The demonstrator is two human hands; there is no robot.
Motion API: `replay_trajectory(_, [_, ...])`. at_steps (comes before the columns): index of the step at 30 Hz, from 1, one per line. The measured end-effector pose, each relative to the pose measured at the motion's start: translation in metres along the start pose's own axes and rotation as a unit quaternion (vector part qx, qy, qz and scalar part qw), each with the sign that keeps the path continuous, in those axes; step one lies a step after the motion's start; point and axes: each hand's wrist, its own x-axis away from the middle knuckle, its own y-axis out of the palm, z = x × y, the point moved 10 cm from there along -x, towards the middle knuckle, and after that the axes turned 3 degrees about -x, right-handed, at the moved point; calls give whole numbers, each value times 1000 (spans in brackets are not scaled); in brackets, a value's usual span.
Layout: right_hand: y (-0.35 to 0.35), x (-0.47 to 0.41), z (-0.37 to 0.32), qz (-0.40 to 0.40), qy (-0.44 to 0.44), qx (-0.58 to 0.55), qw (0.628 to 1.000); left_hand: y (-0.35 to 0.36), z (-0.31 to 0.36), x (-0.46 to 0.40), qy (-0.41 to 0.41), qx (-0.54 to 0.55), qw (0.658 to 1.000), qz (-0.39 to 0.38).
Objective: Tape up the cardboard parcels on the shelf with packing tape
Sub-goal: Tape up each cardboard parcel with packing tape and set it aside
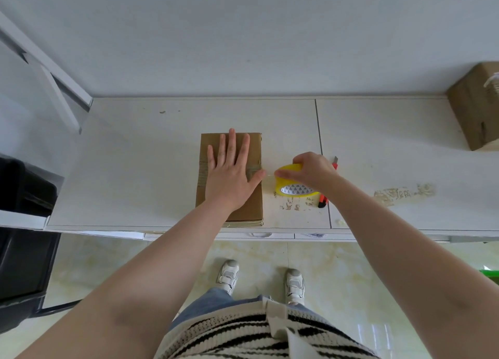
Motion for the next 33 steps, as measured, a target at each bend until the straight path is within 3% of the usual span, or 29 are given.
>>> replay_trajectory(14, [-2,4,-6,10,-1,27,1000,1,1,-1,0,-6,1000,-27])
replay_trajectory(17, [-32,16,6,138,-9,-181,974,1,1,-2,0,2,999,-35])
replay_trajectory(19, [-53,31,49,257,63,-271,925,2,1,-3,0,-2,999,-39])
replay_trajectory(20, [-52,37,73,277,122,-275,913,3,2,-3,0,-4,999,-42])
replay_trajectory(22, [-36,43,108,249,215,-239,913,4,2,-4,2,-9,999,-47])
replay_trajectory(24, [-19,41,124,204,253,-194,926,5,1,-5,3,-7,999,-53])
replay_trajectory(33, [-26,35,125,183,267,-132,937,4,2,-5,0,-8,998,-69])
